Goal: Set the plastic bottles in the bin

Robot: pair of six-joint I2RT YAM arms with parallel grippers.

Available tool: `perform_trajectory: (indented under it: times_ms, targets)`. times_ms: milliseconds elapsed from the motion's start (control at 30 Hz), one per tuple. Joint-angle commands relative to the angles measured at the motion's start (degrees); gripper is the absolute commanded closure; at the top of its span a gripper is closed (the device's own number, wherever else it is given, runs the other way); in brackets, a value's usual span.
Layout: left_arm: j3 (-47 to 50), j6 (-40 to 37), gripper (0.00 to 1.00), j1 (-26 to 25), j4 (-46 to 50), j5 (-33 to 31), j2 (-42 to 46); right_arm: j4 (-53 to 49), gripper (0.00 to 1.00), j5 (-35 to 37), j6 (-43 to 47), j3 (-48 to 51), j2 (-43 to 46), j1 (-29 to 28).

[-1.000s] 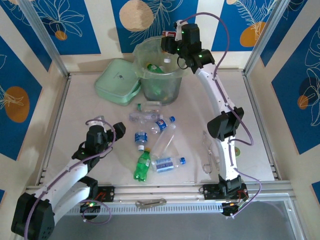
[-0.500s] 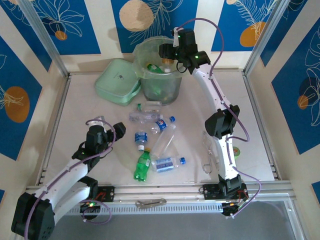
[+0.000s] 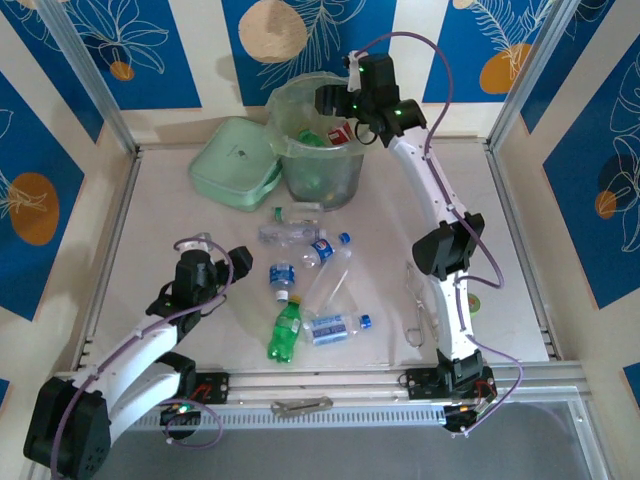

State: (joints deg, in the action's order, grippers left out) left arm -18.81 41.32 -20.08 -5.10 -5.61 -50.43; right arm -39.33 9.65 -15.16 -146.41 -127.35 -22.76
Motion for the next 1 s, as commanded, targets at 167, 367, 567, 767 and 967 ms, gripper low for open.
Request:
perform_trajectory:
  times_ms: [167, 367, 567, 767, 967]
  targets:
    - [-1.9, 0.3, 0.00, 0.7, -1.2, 0.8, -0.5, 4.3, 0.12, -2.5, 3.1, 25.6, 20.9, -5.3]
    - [-2.9, 0.9, 0.00, 0.7, -3.3, 2.6, -3.2, 11.0, 0.11, -1.3, -1.6, 48.7, 35.3, -8.2]
    - [-3.7, 1.8, 0.00, 0.7, -5.8, 3.9, -6.5, 13.6, 0.11, 0.5, -13.1, 69.0, 44.6, -8.8]
    - [-4.0, 2.8, 0.01, 0.7, -7.6, 5.1, -9.4, 12.0, 0.11, 1.1, -22.0, 80.6, 46.6, -10.1]
    - [-4.2, 3.6, 0.00, 0.7, -9.3, 5.6, -11.4, 13.5, 0.07, 1.6, -32.2, 88.1, 44.8, -12.9]
